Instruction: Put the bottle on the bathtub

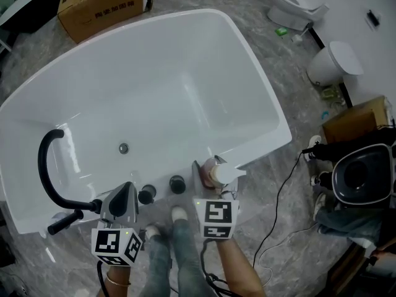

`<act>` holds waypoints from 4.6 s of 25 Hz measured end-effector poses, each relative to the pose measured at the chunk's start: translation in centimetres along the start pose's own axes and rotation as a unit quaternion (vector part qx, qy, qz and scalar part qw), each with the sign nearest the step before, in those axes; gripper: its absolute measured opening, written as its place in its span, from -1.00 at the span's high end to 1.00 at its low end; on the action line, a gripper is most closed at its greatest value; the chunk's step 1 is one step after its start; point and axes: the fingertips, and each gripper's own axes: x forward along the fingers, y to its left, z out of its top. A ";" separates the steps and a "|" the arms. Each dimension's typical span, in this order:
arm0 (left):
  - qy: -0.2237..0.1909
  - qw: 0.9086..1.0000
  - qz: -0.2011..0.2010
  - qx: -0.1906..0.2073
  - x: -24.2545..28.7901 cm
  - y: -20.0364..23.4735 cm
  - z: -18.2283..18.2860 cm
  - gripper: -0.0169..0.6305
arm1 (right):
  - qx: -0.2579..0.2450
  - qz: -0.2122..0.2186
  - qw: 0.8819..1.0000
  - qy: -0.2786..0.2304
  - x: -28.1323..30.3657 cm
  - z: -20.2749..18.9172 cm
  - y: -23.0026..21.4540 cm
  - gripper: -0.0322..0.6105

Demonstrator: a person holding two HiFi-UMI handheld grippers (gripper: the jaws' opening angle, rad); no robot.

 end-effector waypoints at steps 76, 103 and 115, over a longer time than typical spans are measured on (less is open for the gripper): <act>0.002 1.000 -0.016 0.022 -3.0 -2.9 0.5 0.92 | 0.049 -0.022 0.998 -0.043 -4.9 0.4 -0.6 -0.01; -0.069 0.995 -0.047 0.049 -11.2 -7.3 11.2 0.92 | 0.103 -0.051 0.988 -0.105 -21.5 10.0 -2.8 -0.05; -0.145 0.984 -0.078 0.063 -14.8 -9.2 19.5 0.92 | 0.107 -0.115 0.976 -0.149 -29.4 15.1 -4.8 0.44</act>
